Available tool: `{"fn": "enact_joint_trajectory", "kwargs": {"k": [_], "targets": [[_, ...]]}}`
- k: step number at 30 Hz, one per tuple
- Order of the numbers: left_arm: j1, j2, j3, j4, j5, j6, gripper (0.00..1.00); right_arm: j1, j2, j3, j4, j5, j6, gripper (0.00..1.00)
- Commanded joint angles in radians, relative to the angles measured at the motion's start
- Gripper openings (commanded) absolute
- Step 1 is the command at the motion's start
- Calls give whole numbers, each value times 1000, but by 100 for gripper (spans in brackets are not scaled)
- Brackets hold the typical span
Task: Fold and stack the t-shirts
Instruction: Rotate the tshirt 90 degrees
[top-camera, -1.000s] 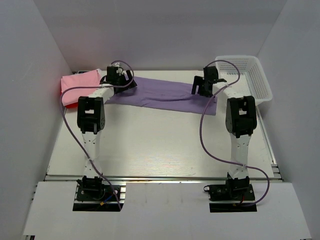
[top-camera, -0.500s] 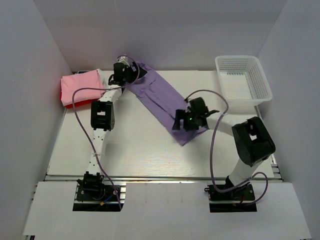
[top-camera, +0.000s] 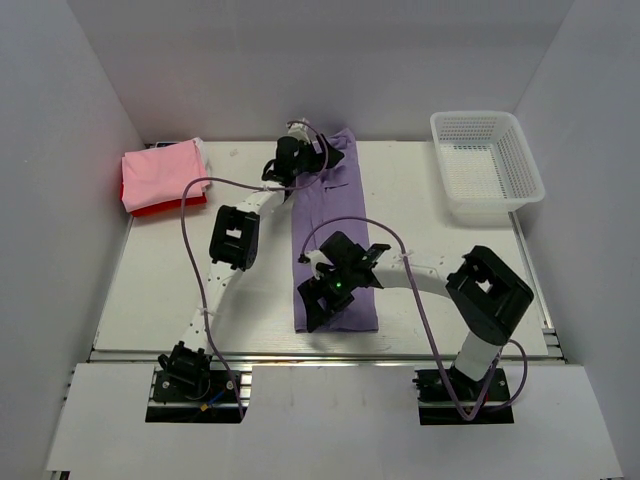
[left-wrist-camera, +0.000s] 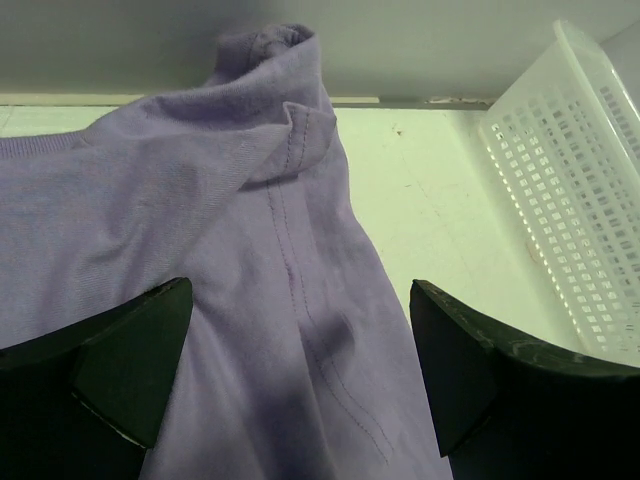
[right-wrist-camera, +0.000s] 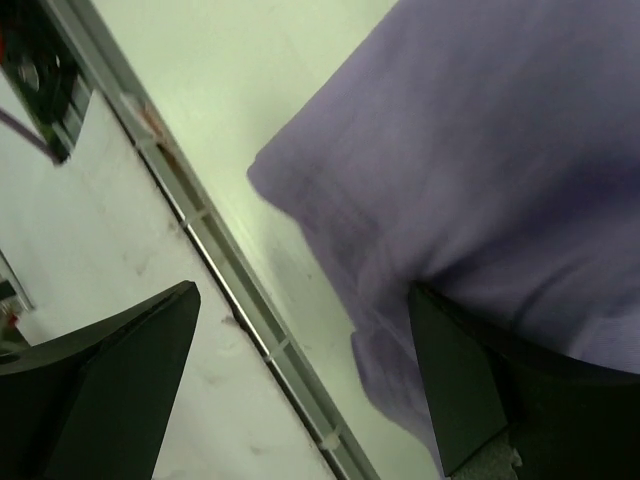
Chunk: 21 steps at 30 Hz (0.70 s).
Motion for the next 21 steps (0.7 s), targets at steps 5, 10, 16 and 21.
{"fn": "enact_joint_trajectory", "kwargs": {"k": [5, 10, 16, 21], "targets": [[11, -5, 32, 50, -48, 22, 100, 44, -105, 88, -113, -1, -134, 90], [11, -119, 32, 86, -68, 48, 100, 44, -177, 109, -112, 39, -113, 90], [11, -293, 21, -73, 0, 129, 100, 27, -287, 47, -98, 296, 41, 90], [11, -514, -13, -443, -45, 211, 100, -5, -395, -41, -96, 383, 173, 90]]}}
